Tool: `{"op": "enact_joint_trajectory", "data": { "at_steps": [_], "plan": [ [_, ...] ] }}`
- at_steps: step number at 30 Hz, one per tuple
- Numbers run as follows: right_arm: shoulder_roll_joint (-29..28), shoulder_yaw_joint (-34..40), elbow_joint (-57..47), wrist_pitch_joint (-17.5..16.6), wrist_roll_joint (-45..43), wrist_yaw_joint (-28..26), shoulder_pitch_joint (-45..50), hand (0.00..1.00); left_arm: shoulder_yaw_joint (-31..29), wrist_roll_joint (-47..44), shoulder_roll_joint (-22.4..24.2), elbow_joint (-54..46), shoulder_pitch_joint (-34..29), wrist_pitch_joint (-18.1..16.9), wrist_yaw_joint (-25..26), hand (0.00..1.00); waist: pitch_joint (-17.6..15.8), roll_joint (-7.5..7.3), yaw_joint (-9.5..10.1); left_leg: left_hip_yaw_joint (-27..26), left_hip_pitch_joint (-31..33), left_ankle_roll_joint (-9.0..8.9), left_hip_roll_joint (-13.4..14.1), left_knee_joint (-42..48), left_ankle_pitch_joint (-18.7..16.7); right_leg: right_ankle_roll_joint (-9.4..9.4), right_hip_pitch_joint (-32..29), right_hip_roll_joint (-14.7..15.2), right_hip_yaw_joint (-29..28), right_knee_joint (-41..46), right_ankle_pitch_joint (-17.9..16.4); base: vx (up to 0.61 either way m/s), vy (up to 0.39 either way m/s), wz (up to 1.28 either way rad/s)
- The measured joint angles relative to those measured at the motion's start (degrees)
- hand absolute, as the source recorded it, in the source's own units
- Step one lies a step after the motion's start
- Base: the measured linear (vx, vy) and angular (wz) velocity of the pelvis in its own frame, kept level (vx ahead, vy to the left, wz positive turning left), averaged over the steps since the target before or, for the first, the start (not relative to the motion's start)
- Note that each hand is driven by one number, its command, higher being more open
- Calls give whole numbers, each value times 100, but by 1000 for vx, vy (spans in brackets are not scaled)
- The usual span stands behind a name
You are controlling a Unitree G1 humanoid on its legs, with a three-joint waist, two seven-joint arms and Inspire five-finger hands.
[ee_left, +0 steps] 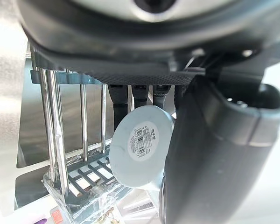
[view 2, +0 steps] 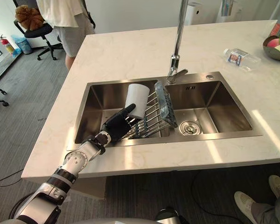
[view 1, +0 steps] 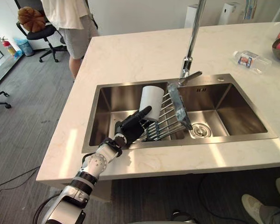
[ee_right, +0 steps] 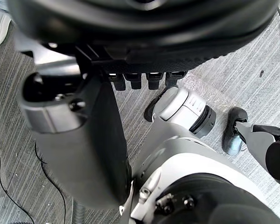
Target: Walk over to the sink, pick up the cup, carry it to the dishwasher, place the cup inside the dishwasher, then close the dishwasher door
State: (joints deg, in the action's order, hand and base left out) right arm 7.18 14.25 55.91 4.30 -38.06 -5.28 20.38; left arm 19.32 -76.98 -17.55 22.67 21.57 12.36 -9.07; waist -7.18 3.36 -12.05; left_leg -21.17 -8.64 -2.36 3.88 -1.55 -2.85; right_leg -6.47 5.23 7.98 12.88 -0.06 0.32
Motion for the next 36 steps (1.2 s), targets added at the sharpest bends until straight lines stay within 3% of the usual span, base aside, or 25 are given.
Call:
{"op": "enact_joint_trajectory", "data": {
  "at_steps": [7,13,16,25,27,29,31,34,36],
  "plan": [
    [-1,-2,-19,6,16,2,0,100,-143,-272,52,5,-88,-394,-34,0,1,-4,-5,-2,0,-3,2,-1,5,-4,14,-4,-1,-35,24,-23,-15,0],
    [-54,91,-75,73,152,-8,-36,100,-1079,-569,-60,-577,-578,-757,-43,0,-29,-49,41,20,26,-15,14,-8,14,-6,8,-15,23,-57,29,-11,-28,1],
    [-136,329,-68,127,229,-101,-45,100,-1524,-633,-287,-1134,-837,-988,-44,0,-71,-125,280,100,79,0,-6,4,29,-7,9,9,116,-55,29,-16,-29,12],
    [-282,812,-72,-11,408,-211,-288,100,-2185,-640,-328,-1581,-1264,-1542,-235,0,-70,-130,674,427,206,87,-88,85,104,0,30,129,447,102,-6,-53,-13,20],
    [-344,970,-41,-67,499,-240,-293,100,-2355,-636,-268,-1636,-1317,-1612,-253,0,-73,-165,765,528,284,68,-164,134,69,-4,-147,244,511,507,-259,-93,17,28],
    [-436,1145,18,-93,674,-237,-241,100,-2621,-604,-194,-1650,-1341,-1713,-253,0,-67,-314,801,822,402,135,-334,164,20,2,-444,563,654,1336,-746,-76,12,59],
    [-471,1156,54,-117,681,-239,-214,100,-2905,-525,-159,-1783,-1511,-1877,-238,0,-65,-438,834,1133,440,156,-477,148,10,-68,-594,772,670,1881,-952,-6,-5,54],
    [-488,1167,66,-140,674,-247,-214,100,-3203,-99,-123,-1786,-1720,-2051,-174,0,-27,-494,943,1546,605,250,-547,404,90,-55,-863,815,148,2636,-997,105,19,75],
    [-456,1082,66,-137,672,-253,-384,100,-3583,172,-224,-1785,-1827,-2061,-110,0,4,-550,1121,1809,917,253,-589,654,92,-258,-908,782,-276,2597,-1178,108,-85,73]
  ]
}}
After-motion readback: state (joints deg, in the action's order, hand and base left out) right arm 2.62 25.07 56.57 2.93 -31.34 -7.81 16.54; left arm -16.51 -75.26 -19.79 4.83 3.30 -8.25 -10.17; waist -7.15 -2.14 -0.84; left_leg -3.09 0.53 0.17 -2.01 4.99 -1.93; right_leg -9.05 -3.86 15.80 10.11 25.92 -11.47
